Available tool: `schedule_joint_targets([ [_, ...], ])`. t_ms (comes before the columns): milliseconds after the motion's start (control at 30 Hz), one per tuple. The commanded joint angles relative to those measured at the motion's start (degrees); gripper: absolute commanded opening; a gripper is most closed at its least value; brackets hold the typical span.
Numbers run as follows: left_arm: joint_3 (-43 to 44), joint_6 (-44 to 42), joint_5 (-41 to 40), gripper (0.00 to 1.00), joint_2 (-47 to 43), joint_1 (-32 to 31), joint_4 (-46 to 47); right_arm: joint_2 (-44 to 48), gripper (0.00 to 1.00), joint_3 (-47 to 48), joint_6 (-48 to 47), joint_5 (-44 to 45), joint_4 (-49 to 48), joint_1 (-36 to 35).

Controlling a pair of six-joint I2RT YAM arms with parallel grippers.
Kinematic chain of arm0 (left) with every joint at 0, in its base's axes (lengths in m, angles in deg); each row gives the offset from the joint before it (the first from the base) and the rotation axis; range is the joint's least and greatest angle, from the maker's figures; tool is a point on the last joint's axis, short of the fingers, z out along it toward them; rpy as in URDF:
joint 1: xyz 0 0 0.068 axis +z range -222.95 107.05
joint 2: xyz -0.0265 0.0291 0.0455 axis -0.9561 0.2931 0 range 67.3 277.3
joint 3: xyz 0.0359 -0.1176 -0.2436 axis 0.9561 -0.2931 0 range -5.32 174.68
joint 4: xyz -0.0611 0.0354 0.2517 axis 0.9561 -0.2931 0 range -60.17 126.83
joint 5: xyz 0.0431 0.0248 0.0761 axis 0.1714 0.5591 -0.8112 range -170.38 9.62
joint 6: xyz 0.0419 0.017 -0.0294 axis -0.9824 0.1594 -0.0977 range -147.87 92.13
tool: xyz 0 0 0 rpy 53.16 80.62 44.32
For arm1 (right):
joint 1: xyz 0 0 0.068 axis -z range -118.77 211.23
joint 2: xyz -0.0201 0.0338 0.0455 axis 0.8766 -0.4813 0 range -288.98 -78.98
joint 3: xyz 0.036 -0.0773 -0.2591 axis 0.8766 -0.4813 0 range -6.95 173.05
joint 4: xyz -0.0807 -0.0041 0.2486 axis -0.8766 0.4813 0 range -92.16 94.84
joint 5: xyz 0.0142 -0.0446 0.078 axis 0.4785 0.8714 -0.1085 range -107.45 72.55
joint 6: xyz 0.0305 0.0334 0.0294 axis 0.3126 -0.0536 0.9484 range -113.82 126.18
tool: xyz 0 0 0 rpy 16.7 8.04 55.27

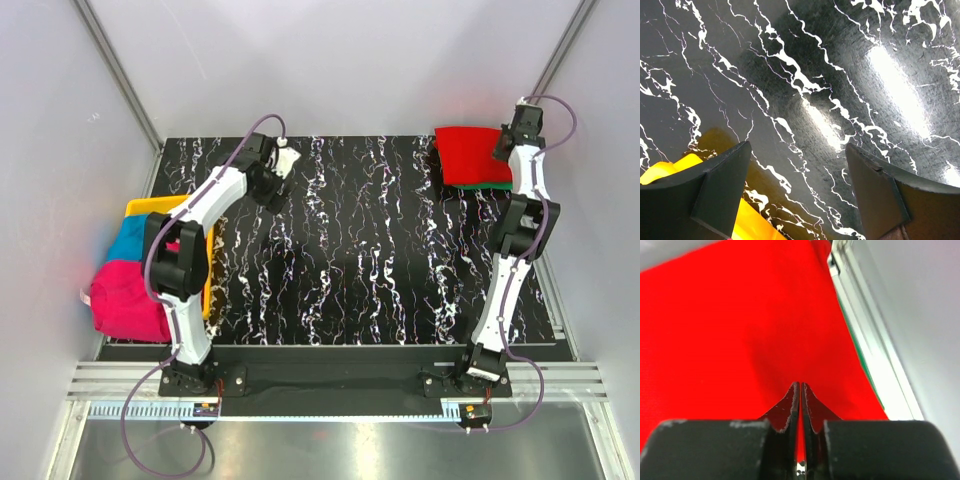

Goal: Fold and stack the t-shirts
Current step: Neatly place the folded tshirt to the corner

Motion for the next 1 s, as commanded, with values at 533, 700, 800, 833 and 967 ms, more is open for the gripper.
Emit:
schedule_joint_targets([
  [533,-14.4,-4.9,-0.7,0.99,-22.9,1.7,-1.3,26.7,1.0,-23.2,10.4,-3.2,1.5,-0.7],
  [700,-25.2,-5.5,-1.6,0.99,-32.5,3.0,-0.2,48.5,1.0,-46.8,17.2,-1.7,-4.7,-3.7],
  [800,-30.3,-3.5,-2.5,0.99,-36.8,4.2,1.3,59.0,1.0,-60.4,20.5,-2.9,-8.1,-5.4],
  [833,-32.9,-3.1,-2.8,0.99,-38.0,4.4,2.4,63.4,1.0,-66.0,21.2,-3.2,-9.4,-5.9],
  [967,-39.1,-0.3,-6.8,0.99,-43.3,5.0,6.5,73.5,1.0,-78.2,21.7,-7.4,-12.5,-8.6],
])
